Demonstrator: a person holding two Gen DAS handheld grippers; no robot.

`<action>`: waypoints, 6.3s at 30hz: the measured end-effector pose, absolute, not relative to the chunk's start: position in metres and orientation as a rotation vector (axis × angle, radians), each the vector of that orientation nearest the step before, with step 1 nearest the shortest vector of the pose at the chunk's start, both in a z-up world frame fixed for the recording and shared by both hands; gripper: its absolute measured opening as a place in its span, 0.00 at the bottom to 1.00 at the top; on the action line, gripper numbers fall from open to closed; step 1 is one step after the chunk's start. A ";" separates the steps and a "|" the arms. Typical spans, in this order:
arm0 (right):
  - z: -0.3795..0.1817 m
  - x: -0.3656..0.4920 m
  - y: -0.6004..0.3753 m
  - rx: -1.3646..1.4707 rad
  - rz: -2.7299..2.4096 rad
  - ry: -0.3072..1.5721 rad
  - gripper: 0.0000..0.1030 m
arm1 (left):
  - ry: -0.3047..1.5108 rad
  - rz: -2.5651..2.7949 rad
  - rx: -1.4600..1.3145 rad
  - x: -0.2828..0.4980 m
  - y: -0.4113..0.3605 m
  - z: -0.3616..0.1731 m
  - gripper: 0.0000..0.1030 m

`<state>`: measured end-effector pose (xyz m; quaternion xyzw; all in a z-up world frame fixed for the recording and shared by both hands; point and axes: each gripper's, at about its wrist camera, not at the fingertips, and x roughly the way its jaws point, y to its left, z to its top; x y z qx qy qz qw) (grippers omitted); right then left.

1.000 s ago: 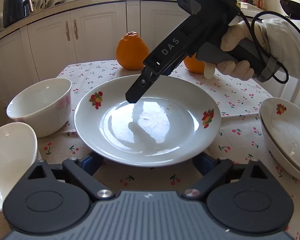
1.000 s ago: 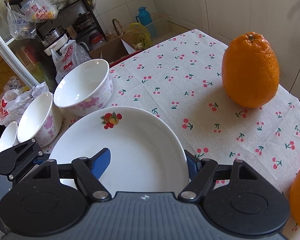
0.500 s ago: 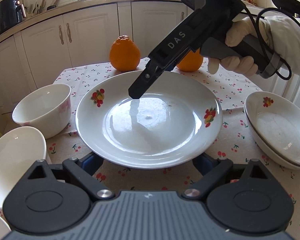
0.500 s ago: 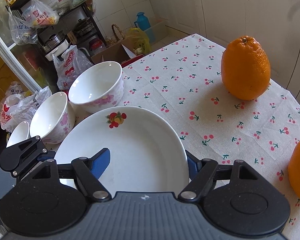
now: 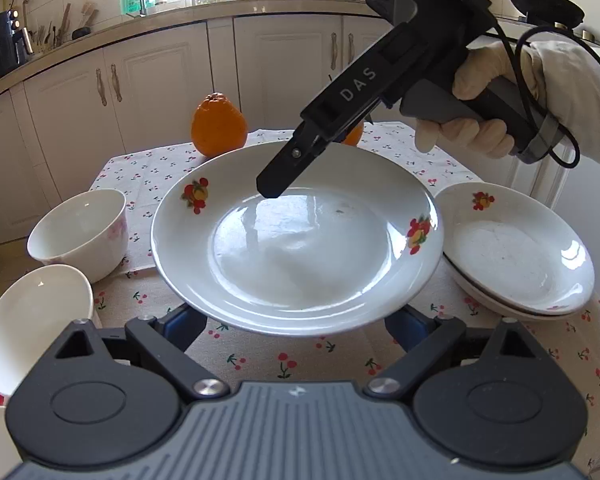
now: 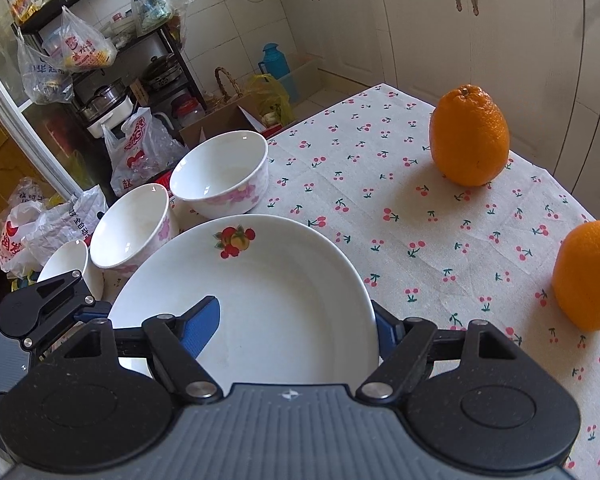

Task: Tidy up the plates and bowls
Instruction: 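Lift the plate with the right gripper and carry it toward the plate stack, then lower the held plate onto the plate stack with the right gripper, then open the right gripper and withdraw from the stack, then reach the left gripper to a white bowl's rim and grasp it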

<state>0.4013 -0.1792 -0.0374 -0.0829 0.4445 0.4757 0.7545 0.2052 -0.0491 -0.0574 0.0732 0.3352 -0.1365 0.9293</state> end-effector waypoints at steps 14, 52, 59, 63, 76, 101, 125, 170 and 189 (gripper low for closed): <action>-0.029 0.359 -0.225 -0.135 0.951 0.949 0.80 | 0.680 -0.379 0.193 0.180 -0.074 -0.049 0.92; -0.036 0.280 -0.352 0.002 0.714 0.923 0.80 | 0.690 -0.653 0.291 0.158 -0.149 -0.052 0.92; -0.043 0.278 -0.365 0.015 0.688 0.930 0.80 | 0.701 -0.665 0.301 0.158 -0.160 -0.055 0.92; -0.046 0.277 -0.370 0.020 0.677 0.935 0.80 | 0.703 -0.669 0.307 0.159 -0.164 -0.057 0.92; -0.050 0.276 -0.381 0.029 0.650 0.940 0.81 | 0.712 -0.686 0.319 0.166 -0.170 -0.060 0.92; -0.056 0.268 -0.388 0.018 0.600 0.982 0.81 | 0.740 -0.694 0.294 0.186 -0.168 -0.071 0.92; -0.050 0.256 -0.383 -0.032 0.544 0.994 0.86 | 0.694 -0.716 0.302 0.184 -0.165 -0.070 0.94; -0.028 0.157 -0.195 -0.278 0.607 0.636 1.00 | 0.518 -0.395 0.263 0.092 0.008 -0.017 0.99; -0.051 0.131 -0.066 -0.354 0.868 0.628 1.00 | 0.640 -0.241 0.272 0.100 0.132 -0.032 0.98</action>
